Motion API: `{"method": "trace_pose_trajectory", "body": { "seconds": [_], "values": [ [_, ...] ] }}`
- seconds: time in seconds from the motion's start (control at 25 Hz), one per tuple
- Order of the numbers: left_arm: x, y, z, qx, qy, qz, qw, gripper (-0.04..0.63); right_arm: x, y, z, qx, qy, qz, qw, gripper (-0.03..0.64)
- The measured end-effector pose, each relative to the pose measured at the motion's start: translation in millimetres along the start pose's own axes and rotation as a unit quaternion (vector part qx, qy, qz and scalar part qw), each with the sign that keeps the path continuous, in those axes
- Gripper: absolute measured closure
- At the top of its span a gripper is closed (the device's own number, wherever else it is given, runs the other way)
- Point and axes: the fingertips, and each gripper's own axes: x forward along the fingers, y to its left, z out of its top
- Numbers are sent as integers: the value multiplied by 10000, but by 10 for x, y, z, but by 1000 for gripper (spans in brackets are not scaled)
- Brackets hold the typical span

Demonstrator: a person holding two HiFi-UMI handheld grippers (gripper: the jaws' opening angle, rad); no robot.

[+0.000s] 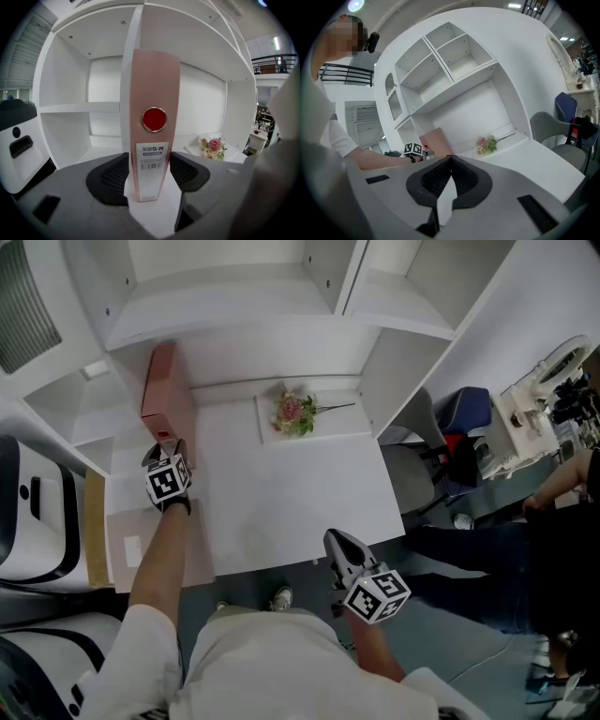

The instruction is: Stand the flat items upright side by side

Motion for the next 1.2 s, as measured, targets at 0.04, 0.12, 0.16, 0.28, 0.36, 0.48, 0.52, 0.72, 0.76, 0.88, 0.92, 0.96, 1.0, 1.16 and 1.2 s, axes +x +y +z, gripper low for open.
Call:
{"method": "trace_pose_trajectory", "body": {
  "seconds": [0.04, 0.12, 0.16, 0.28, 0.36, 0.48, 0.52, 0.72, 0.76, 0.88, 0.92, 0.96, 1.0, 1.16, 1.2],
  "values": [
    [17, 12, 5, 0, 10, -3, 10000, 318, 0, 4, -4, 3, 8, -13, 10000, 615],
    [49, 55, 17, -178, 27, 10, 9998, 292, -4, 18, -5, 3, 15, -40, 10000, 615],
    [64, 76, 23, -304, 30, 15, 9995, 271, -9, 24, -6, 1, 14, -56, 10000, 615],
    [85, 88, 28, -324, 46, 0, 9995, 258, -35, 27, -18, -7, 12, -120, 9999, 615],
    [80, 82, 21, -188, 60, -13, 9998, 264, -53, 24, -27, 4, 13, -160, 9999, 615],
    [76, 75, 23, -97, 83, -76, 9999, 262, -52, 66, -29, -23, 23, -135, 9999, 615],
    [75, 76, 25, -73, 97, -116, 9999, 262, -50, 99, -30, -66, 24, -110, 9999, 615],
    [-14, 79, 77, -67, -136, -414, 9990, 252, -58, 241, -65, -177, -42, -48, 9998, 615],
    [-73, 93, 63, 25, -171, -458, 9988, 244, -57, 286, -93, -158, -32, -23, 9999, 615],
    [-342, 159, -53, 422, -186, -585, 9972, 238, -42, 470, -177, -126, 26, 112, 9999, 615],
    [-447, 175, -90, 561, -194, -643, 9962, 238, -34, 527, -190, -118, 28, 158, 9998, 615],
    [-555, 183, -128, 724, -196, -711, 9946, 235, -24, 581, -203, -113, 29, 207, 9997, 615],
    [-663, 187, -172, 932, -184, -780, 9924, 233, -13, 634, -218, -116, 39, 261, 9996, 615],
    [-1066, 311, -487, 2235, 52, -887, 9706, 217, 50, 852, -332, -126, 155, 482, 9986, 615],
    [-1163, 388, -604, 2506, 136, -878, 9640, 213, 67, 913, -373, -127, 188, 536, 9983, 615]
  ]
}}
